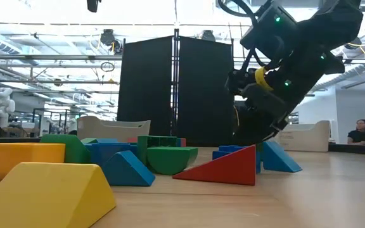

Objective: Sort blocks by size
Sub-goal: Put the triangular green block into the gray bin

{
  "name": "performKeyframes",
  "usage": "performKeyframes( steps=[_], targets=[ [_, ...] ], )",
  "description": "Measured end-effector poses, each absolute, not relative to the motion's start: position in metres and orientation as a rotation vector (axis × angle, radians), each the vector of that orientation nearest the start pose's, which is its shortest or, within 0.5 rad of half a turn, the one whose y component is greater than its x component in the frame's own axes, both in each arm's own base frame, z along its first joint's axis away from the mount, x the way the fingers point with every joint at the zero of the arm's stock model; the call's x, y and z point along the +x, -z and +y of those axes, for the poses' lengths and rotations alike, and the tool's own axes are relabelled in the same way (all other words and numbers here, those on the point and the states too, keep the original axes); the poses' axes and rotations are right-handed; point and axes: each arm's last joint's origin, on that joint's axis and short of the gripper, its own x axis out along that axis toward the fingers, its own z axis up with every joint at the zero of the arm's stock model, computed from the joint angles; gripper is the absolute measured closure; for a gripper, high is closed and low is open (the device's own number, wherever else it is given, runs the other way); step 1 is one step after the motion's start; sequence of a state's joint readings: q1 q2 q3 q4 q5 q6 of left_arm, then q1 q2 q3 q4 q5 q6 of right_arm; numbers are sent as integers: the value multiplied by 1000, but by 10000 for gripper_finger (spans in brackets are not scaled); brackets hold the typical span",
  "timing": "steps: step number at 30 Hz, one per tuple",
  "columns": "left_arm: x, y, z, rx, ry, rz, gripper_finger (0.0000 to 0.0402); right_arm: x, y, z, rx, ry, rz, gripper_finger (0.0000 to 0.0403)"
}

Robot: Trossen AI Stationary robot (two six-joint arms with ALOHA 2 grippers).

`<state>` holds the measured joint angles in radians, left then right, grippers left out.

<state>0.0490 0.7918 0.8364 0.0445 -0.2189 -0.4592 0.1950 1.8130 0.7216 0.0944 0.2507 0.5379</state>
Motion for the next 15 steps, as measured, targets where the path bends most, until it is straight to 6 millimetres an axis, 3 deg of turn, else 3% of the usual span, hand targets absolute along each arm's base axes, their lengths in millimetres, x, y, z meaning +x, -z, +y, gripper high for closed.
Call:
performKeyframes(
  steps=[5, 9, 15],
  targets=[
    [172, -367, 16, -460, -292, -115, 120, 298, -96, 42, 241, 263, 934, 299],
    [171, -367, 17, -467, -348, -134, 120, 300, -122, 23, 218, 282, 896, 299],
    [169, -370, 20, -455, -387, -171, 120, 327, -204, -33, 160, 389, 597, 299]
  ],
)
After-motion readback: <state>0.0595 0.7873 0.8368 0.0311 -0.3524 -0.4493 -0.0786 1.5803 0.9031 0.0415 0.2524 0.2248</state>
